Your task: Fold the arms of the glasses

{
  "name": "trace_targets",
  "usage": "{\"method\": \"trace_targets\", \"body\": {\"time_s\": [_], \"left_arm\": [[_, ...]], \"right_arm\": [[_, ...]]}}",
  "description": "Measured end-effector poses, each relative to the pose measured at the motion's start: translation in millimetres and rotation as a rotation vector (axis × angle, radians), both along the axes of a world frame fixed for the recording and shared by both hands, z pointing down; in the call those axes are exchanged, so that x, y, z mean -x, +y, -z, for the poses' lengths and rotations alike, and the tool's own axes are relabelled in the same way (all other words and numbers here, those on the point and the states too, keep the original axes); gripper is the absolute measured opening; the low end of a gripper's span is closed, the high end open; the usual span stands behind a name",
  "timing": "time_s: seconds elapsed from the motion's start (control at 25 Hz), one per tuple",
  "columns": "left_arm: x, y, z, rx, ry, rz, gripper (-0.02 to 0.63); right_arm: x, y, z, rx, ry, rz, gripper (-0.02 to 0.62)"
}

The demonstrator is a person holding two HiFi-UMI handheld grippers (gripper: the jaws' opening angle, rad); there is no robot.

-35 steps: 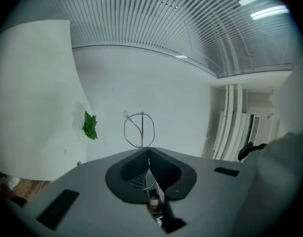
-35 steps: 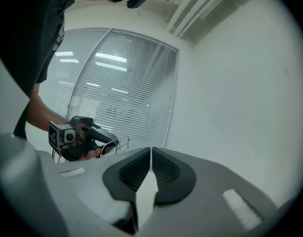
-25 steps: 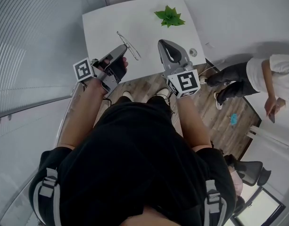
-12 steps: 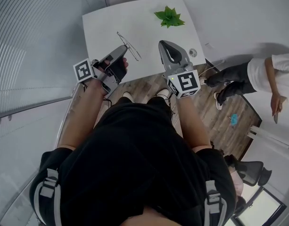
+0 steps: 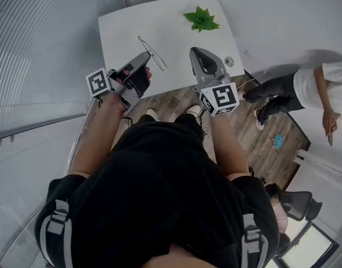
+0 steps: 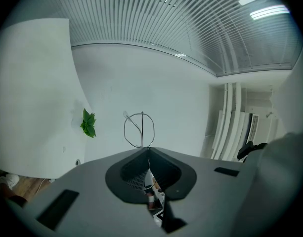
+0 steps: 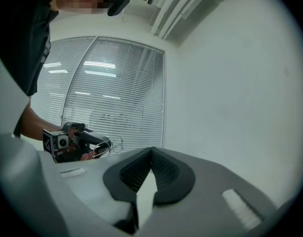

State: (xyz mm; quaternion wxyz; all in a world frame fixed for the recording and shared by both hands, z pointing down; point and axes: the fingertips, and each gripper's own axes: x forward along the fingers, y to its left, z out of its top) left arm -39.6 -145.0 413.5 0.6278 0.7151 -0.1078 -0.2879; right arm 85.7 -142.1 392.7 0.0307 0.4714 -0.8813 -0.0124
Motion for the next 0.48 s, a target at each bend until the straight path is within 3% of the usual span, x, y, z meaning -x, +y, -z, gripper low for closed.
{"method": "trace_targets", "body": {"time_s": [0.48], "left_arm": [[0.2,0.9,-2.1,0.009,-0.002,0.0,0.012]], "right_arm": [[5.2,3.1,-4.0,0.009,-0.001,0.008,0.011]]}}
